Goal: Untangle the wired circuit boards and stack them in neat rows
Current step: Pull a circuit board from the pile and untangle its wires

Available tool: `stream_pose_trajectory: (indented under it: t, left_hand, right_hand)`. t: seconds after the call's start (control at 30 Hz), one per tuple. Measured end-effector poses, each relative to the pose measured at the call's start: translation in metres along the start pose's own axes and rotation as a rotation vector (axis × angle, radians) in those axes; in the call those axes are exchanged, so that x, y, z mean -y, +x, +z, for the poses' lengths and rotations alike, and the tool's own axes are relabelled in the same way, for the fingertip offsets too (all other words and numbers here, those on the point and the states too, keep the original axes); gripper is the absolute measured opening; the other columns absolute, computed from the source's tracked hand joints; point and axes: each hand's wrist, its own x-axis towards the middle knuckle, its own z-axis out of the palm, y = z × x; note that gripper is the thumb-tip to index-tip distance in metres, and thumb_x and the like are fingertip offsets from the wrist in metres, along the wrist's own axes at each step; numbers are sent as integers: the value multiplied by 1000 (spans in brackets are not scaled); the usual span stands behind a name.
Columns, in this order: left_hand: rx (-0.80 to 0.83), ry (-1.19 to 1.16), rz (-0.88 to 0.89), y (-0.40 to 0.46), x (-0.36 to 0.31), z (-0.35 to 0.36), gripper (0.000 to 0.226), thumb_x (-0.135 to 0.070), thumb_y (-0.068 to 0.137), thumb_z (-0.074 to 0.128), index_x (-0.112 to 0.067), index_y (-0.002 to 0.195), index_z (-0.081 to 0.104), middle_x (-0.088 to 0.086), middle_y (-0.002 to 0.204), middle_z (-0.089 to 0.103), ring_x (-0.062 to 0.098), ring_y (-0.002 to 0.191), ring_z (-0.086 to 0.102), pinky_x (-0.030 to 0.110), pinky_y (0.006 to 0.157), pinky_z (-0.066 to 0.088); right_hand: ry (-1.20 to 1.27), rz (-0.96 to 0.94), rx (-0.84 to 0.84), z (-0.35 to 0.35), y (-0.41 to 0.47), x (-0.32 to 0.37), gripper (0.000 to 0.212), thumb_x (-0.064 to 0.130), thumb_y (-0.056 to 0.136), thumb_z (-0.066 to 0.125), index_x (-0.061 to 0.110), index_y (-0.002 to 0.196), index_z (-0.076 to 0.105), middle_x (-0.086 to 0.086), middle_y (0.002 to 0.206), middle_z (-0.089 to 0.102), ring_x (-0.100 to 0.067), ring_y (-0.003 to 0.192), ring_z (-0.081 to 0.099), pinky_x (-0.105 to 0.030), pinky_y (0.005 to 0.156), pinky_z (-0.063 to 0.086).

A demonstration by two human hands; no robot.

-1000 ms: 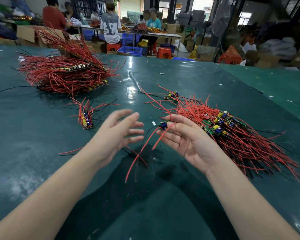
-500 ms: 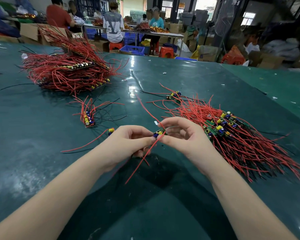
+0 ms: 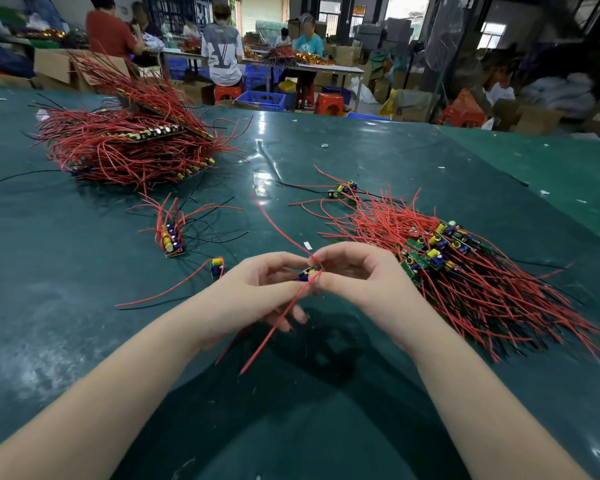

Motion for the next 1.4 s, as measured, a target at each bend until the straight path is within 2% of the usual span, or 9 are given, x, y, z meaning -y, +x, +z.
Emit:
stream_pose_trajectory:
  t: [0.17, 0.3, 0.5, 0.6, 0.77, 0.97, 1.1, 1.2, 1.4]
  left_hand:
    - [-55, -66, 23, 1, 1, 1, 17, -10, 91, 60, -5, 105, 68, -2, 86, 73, 12, 80, 69, 20, 63, 56]
    - [-59, -75, 11, 3, 4, 0, 17, -10, 90, 60, -2, 102, 69, 6, 87, 72, 12, 78, 67, 21, 64, 56]
    - [-69, -82, 2, 5, 6, -2, 13, -12, 89, 61, -3, 92, 69, 4, 75, 66, 11, 72, 62, 20, 64, 55]
    - [-99, -86, -16, 7, 8, -3, 12, -7, 91, 60, 1, 95, 68, 8, 76, 65, 11, 69, 61, 19, 64, 55]
    - [-126, -104, -35, 8, 6, -4, 9, -4, 91, 59, 0, 92, 67, 7, 74, 67, 11, 69, 63, 21, 63, 56]
    - [-168, -158, -42, 10, 9, -3, 9, -4, 91, 60, 1, 96, 65, 7, 73, 70, 15, 67, 67, 24, 68, 59]
    - [-170, -151, -30, 10, 11, -1, 16, -11, 85, 66, 2, 93, 69, 11, 76, 70, 13, 66, 66, 22, 69, 58]
    - [-175, -177, 1, 9, 10, -2, 26, -22, 74, 71, -1, 89, 71, 11, 78, 70, 14, 70, 67, 21, 68, 57]
    - [-125, -233, 30, 7, 4, -4, 33, -31, 62, 73, -7, 85, 74, 11, 82, 72, 15, 75, 68, 24, 72, 58]
  right_hand:
    - [-133, -52, -51, 0, 1, 1, 26, -5, 78, 72, 21, 78, 67, 3, 80, 68, -14, 77, 64, -23, 79, 50]
    - [-313, -138, -105, 3, -1, 0, 29, -2, 77, 71, 26, 79, 63, -2, 89, 67, -24, 93, 64, -37, 92, 50]
    - [-473, -293, -168, -1, -2, -1, 16, 12, 75, 73, 26, 79, 67, 8, 80, 68, -8, 82, 64, -22, 80, 50]
    - [-482, -266, -190, -2, 0, -4, 21, 6, 77, 76, 25, 79, 69, 12, 78, 69, -7, 77, 66, -23, 77, 52]
    - [-354, -197, -205, 0, 2, -6, 25, -1, 76, 75, 23, 75, 69, 12, 74, 69, -1, 66, 66, -15, 69, 51]
    - [-277, -147, -196, 3, 2, -9, 25, -4, 76, 75, 20, 74, 70, 2, 73, 72, -5, 66, 68, -17, 69, 52]
    - [-255, -178, -222, 4, 0, -8, 25, -5, 77, 73, 19, 75, 70, 3, 74, 72, -5, 67, 67, -16, 69, 51]
    - [-96, -137, -246, 3, 1, -6, 17, -3, 78, 75, 13, 77, 71, -1, 77, 74, -10, 70, 69, -19, 70, 52]
    - [287, 89, -249, 0, 5, -2, 16, 0, 72, 76, 15, 71, 70, 2, 69, 71, -8, 45, 55, -16, 47, 43]
